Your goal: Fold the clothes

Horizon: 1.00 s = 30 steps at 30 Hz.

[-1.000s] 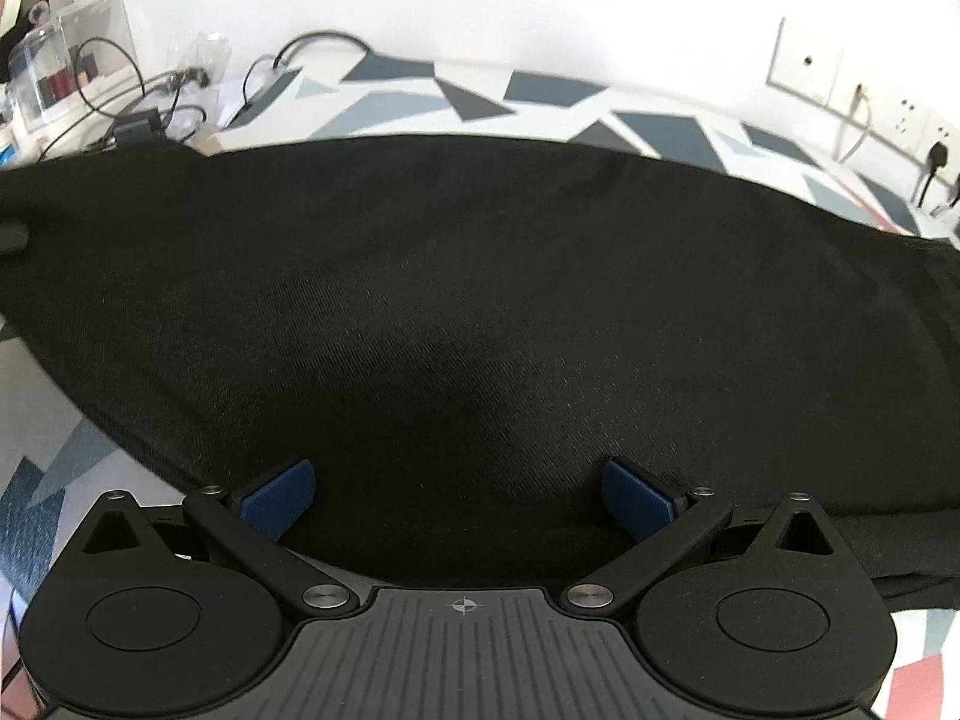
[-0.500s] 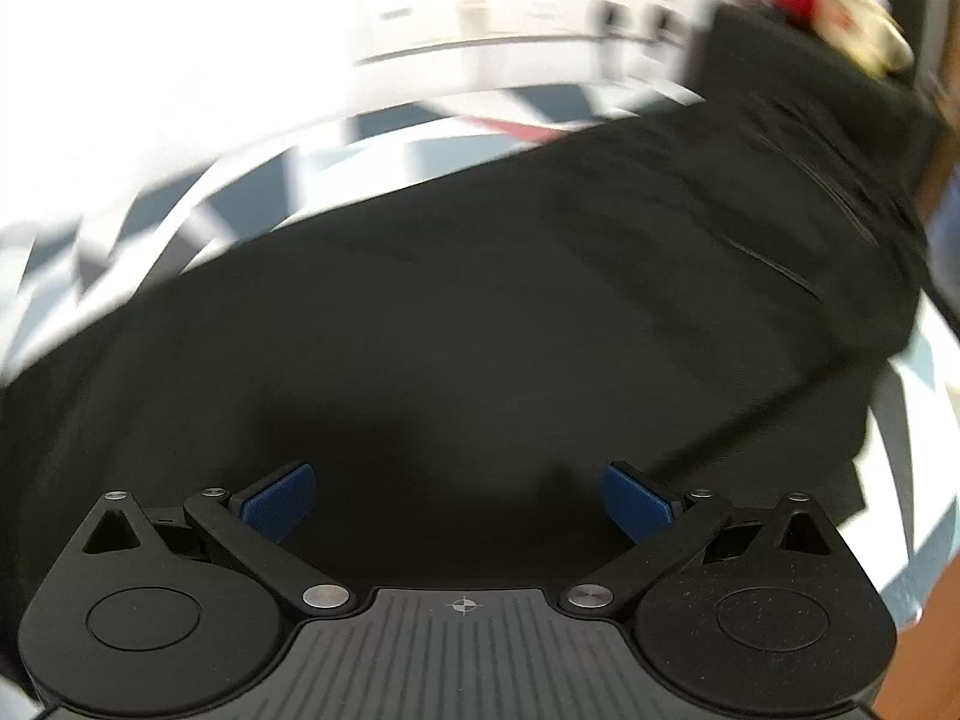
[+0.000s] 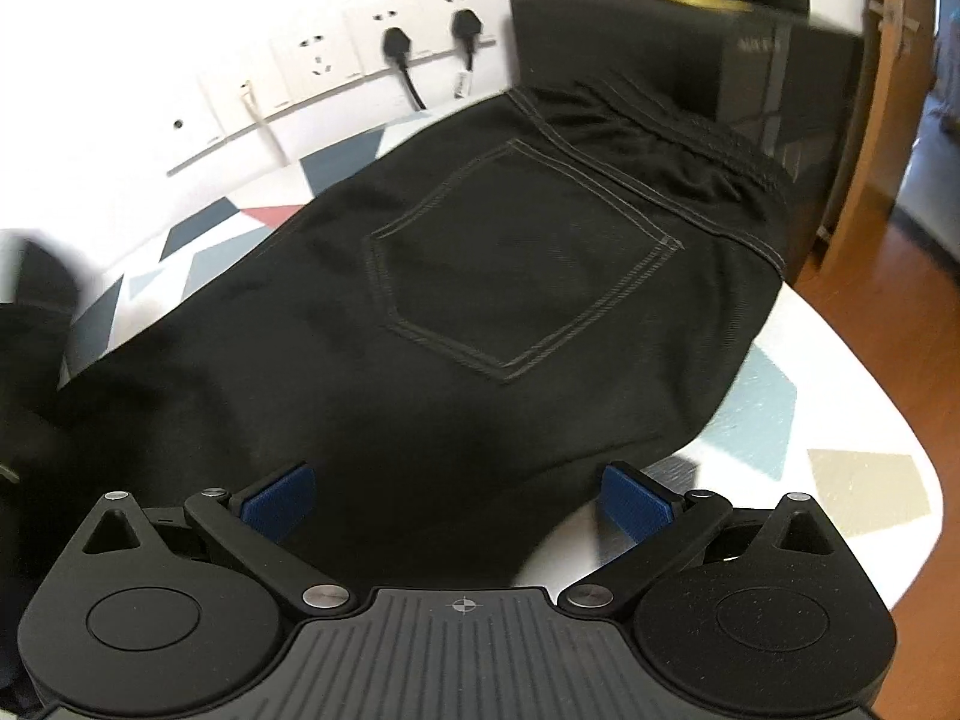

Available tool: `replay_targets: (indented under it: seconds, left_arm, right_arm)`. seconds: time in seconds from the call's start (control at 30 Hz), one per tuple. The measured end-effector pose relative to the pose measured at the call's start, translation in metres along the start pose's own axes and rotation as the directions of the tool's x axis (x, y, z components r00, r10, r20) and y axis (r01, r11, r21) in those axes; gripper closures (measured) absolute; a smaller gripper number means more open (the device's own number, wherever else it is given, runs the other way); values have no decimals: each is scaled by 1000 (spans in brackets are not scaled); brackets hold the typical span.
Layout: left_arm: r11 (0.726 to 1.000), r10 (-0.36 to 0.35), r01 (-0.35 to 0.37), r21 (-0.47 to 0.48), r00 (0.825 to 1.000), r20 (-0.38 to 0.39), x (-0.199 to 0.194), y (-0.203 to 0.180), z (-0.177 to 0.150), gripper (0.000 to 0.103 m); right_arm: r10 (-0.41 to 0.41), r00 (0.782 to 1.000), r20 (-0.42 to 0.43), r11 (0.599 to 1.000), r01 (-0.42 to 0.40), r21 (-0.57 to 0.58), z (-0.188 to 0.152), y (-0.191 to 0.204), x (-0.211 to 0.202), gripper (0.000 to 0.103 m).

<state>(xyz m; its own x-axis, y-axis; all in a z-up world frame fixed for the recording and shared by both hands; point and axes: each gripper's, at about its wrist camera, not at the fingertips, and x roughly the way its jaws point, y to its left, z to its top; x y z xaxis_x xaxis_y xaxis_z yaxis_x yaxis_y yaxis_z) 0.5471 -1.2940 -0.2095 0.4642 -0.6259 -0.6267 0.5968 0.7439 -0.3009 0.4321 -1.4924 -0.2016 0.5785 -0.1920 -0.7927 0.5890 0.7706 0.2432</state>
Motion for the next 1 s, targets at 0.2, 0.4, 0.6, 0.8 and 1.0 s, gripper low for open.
replay_targets:
  seconds: [0.2,0.4,0.6,0.8,1.0]
  left_arm:
    - [994,73,-63,92,992,-105,28,-32,-24,81]
    - [991,48,-40,131,997,-56,-4,-36,-7,34]
    - [978,208,-206,-40,977,52,-69,14,-2,28]
    - [846,412,-378,-375,911,9,-146,102,-47,25]
    - [866,472,-469,-174,881,-27,-162,107,-88,25]
  right_arm:
    - [131,991,-40,991,-131,10,22,-12,12,1]
    - [261,962,-78,965,-259,26,43,-23,24,4]
    - [419,896,-146,908,-411,87,56,-5,34,8]
    - [416,877,-240,908,-416,55,37,22,43,8]
    - [285,923,-259,957,-291,15,15,44,45,18]
